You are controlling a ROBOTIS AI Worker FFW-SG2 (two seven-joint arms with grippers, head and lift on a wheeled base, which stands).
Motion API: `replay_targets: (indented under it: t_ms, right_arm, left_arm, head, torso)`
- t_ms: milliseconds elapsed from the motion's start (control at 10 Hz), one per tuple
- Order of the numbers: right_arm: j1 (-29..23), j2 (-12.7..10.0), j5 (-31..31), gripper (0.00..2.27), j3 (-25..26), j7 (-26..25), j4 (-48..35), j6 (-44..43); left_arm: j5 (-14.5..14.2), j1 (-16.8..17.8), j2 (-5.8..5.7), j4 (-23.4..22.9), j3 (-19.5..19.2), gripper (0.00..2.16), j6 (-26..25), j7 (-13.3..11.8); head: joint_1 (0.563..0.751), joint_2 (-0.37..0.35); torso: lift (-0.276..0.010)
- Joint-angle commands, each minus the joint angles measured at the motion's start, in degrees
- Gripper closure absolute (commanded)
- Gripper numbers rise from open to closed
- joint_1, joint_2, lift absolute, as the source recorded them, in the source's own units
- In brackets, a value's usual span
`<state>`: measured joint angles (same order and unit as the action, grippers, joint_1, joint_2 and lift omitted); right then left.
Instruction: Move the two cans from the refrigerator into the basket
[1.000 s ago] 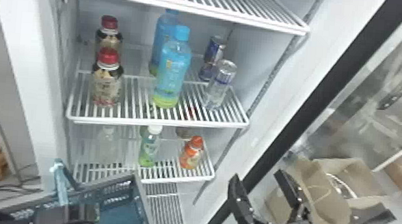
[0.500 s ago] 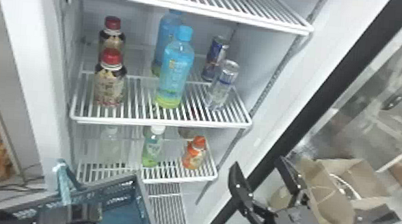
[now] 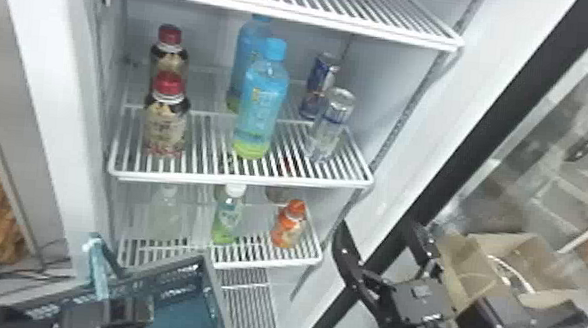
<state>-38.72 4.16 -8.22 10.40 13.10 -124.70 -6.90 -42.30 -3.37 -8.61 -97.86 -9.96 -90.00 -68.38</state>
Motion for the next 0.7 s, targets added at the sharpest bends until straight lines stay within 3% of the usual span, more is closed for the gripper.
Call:
replay_targets:
  t_ms: [0, 600]
  right_arm:
    - [3.15, -0.56, 1.03, 0.13, 0.0, -0.01, 2.56, 0.0]
    - [15.67, -0.56, 1.71, 0.13, -3.54, -2.03, 11.99, 0.0]
  left_arm:
    - [-0.09, 0.0, 0.0, -0.09, -0.1, 1.19, -0.03, 0.0]
    - [0.03, -0.14, 0.0, 0.05, -0.1, 1.19, -0.03, 0.0]
  head:
    - [0.695, -0.322]
    - [0.695, -0.281]
  torso:
    - [-0.025]
    - [-0.025]
